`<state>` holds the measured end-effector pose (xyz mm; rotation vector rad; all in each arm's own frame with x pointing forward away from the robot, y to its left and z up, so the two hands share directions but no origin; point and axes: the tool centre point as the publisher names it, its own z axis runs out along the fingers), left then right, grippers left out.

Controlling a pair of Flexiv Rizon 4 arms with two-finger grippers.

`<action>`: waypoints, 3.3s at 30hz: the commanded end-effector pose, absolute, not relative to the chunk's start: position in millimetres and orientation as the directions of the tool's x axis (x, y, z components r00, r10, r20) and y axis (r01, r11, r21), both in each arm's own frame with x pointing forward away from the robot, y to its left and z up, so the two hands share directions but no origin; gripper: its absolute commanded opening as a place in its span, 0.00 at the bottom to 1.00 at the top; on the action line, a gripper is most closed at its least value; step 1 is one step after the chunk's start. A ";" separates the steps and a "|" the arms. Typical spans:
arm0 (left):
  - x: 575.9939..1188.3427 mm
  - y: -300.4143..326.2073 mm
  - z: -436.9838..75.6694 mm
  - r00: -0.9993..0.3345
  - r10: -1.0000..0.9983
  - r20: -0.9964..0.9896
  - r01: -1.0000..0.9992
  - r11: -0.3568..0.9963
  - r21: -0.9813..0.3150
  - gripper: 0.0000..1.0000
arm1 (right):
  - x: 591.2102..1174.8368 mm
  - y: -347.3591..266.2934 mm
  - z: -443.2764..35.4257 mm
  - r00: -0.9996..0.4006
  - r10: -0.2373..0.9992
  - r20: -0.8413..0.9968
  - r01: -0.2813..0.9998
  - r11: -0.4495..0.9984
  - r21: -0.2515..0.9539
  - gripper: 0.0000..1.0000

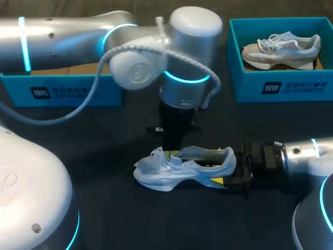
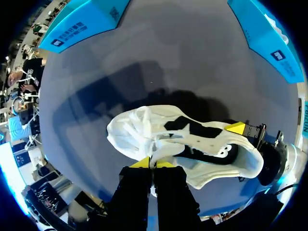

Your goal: Take the shoe out of the shoebox, open the shoe tongue, remove and reinsert the insole, then place the shoe into the shoebox

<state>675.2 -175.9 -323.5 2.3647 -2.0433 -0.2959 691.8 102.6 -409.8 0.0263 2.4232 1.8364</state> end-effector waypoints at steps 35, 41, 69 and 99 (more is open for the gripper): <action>669.5 -104.4 -356.8 0.153 -0.928 0.339 -0.967 -0.071 0.243 0.38 | 690.3 103.5 -409.0 -0.995 0.077 -0.071 -0.047 0.277 0.960 0.00; 666.7 -92.6 -338.1 0.120 -0.940 0.319 -0.982 -0.066 0.176 0.58 | 690.3 103.5 -409.0 -0.995 0.077 -0.071 -0.047 0.277 0.960 0.00; 688.5 -166.6 -217.6 -0.483 -0.830 0.279 -0.861 0.508 0.020 0.00 | 690.3 103.5 -409.0 -0.995 0.077 -0.071 -0.047 0.277 0.960 0.00; 660.8 -191.8 -233.5 -0.983 -0.160 0.093 -0.159 0.987 0.015 0.00 | 690.3 103.5 -409.0 -0.995 0.077 -0.071 -0.047 0.277 0.960 0.00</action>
